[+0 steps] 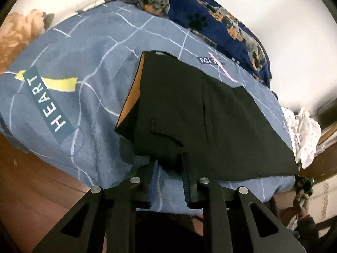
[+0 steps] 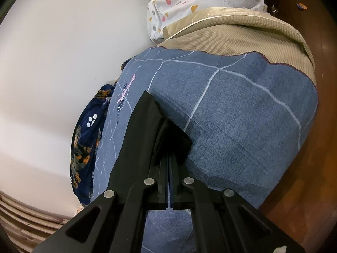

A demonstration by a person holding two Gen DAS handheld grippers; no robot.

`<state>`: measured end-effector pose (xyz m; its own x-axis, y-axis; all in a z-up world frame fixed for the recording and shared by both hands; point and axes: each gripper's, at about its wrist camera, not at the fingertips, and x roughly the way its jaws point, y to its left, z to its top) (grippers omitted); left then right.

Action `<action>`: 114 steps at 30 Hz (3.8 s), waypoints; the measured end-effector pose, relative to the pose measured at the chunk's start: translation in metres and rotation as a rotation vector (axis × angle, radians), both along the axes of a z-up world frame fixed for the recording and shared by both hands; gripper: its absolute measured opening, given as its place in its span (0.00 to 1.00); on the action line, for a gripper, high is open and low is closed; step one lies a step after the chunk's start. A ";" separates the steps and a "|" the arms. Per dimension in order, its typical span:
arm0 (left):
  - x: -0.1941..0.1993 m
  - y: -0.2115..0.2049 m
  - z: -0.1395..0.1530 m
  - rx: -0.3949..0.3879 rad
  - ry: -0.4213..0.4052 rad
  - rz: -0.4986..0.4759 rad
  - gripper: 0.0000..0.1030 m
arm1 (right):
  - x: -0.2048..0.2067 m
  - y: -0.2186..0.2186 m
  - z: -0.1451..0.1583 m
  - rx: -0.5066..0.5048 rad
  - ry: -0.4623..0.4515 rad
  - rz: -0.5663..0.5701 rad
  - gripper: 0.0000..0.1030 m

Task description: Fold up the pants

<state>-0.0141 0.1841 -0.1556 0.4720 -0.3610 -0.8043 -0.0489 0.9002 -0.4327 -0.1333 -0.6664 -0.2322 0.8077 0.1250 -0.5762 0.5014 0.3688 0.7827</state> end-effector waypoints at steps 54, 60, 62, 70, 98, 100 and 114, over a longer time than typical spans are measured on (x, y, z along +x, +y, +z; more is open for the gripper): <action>0.017 0.005 -0.017 0.100 -0.017 0.050 0.25 | 0.001 -0.020 -0.004 0.174 -0.128 0.022 0.39; 0.018 0.004 -0.018 0.097 -0.024 0.047 0.27 | 0.009 -0.008 -0.014 0.180 -0.126 0.035 0.26; 0.018 0.006 -0.018 0.085 -0.024 0.049 0.27 | 0.009 -0.006 -0.014 0.182 -0.119 0.025 0.26; 0.007 0.002 0.018 0.177 -0.071 0.151 0.32 | 0.030 0.009 0.008 0.022 0.042 0.089 0.10; 0.002 -0.103 0.027 0.253 -0.220 -0.124 0.79 | 0.123 0.238 0.070 -0.220 0.021 0.538 0.11; 0.003 -0.103 0.024 0.257 -0.202 -0.120 0.79 | 0.125 0.251 0.069 -0.233 0.026 0.566 0.11; 0.003 -0.103 0.018 0.250 -0.173 -0.118 0.80 | 0.143 0.325 0.069 -0.315 0.047 0.730 0.11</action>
<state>-0.0112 0.0814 -0.1379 0.5756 -0.2225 -0.7869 0.1173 0.9748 -0.1898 0.0097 -0.3413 -0.1636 0.5583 0.4390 -0.7040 0.0774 0.8172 0.5711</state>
